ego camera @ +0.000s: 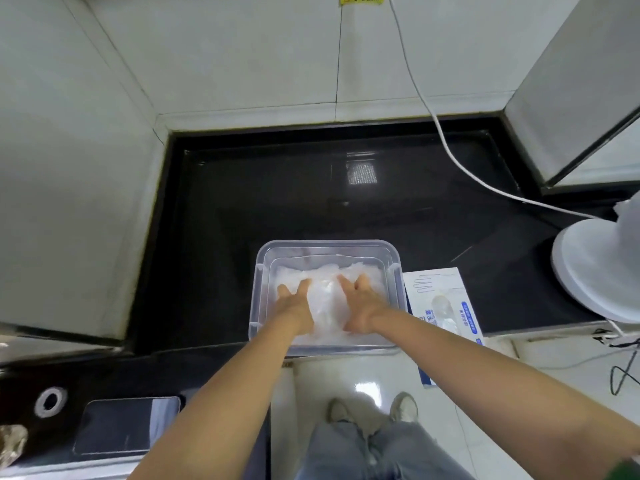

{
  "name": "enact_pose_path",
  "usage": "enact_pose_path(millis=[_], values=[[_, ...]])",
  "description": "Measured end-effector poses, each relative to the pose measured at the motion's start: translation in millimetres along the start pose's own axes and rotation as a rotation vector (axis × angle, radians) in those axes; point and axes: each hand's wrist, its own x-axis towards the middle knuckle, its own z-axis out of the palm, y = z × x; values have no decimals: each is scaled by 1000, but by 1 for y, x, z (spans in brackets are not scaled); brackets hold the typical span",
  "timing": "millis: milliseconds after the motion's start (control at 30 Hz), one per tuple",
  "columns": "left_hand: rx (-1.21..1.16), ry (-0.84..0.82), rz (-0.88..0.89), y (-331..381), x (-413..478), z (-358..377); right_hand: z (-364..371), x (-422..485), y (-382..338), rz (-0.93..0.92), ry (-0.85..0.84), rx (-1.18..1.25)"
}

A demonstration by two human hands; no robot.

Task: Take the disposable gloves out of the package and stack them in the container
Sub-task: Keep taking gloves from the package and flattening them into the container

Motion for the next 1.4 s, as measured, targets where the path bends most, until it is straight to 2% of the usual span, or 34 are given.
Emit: enact_pose_path(millis=[133, 233, 300, 400, 500, 567, 633, 733, 867, 1067, 1200, 1300, 1400], values=[[132, -31, 17, -2, -1, 5, -3, -4, -2, 0, -57, 10], [204, -4, 28, 3, -11, 2, -18, -16, -4, -134, 12, 41], [218, 133, 39, 8, -20, -3, -33, -26, -1, -267, 168, 188], [106, 471, 92, 27, -35, -13, -57, -46, 12, -385, 427, 443], [-18, 646, 175, 62, -52, -18, -71, -62, 44, -354, 597, 532], [-77, 698, 246, 91, -65, -17, -72, -72, 73, -265, 638, 527], [-111, 694, 325, 121, -76, -8, -65, -81, 106, -138, 604, 473], [-148, 628, 453, 157, -87, 14, -48, -89, 143, 16, 426, 250], [-122, 410, 500, 187, -94, 51, -25, -100, 159, 57, 262, 107], [-4, 153, 327, 186, -78, 97, -3, -92, 160, 63, 409, 53], [-18, 126, 286, 177, -74, 105, -3, -83, 158, -2, 491, 165], [-46, 149, 290, 178, -71, 107, -8, -83, 165, -130, 457, 394], [-52, 152, 278, 180, -68, 109, -19, -88, 169, -267, 526, 621]])
